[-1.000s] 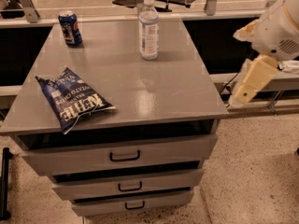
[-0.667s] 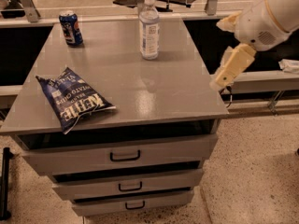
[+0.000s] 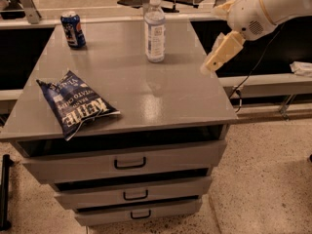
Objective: Knock blue plastic bottle over
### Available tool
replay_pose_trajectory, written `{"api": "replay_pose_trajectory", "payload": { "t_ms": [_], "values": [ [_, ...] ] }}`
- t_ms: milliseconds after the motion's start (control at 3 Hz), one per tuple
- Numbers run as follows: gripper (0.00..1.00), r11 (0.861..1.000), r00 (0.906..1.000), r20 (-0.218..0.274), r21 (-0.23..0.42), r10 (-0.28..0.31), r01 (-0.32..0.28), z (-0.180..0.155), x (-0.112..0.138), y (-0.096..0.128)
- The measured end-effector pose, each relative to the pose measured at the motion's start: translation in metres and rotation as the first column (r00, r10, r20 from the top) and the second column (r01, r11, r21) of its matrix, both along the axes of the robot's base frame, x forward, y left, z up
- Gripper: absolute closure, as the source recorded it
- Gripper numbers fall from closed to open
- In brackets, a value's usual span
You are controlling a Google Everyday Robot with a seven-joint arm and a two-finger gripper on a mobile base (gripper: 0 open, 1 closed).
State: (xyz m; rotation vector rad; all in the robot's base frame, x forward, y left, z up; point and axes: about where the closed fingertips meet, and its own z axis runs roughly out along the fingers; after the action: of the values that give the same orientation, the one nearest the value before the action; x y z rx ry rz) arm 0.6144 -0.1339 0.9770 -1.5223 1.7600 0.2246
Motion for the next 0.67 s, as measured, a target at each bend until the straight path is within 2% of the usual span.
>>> {"api": "replay_pose_trajectory", "payload": {
  "t_ms": [333,667],
  "values": [
    [0.0,1.0,1.0,0.0,0.0,0.0,0.0,0.0,0.0,0.0],
    [0.0,0.998,0.9994,0.024,0.056,-0.025,0.024,-0.004,0.018,0.012]
  ]
}}
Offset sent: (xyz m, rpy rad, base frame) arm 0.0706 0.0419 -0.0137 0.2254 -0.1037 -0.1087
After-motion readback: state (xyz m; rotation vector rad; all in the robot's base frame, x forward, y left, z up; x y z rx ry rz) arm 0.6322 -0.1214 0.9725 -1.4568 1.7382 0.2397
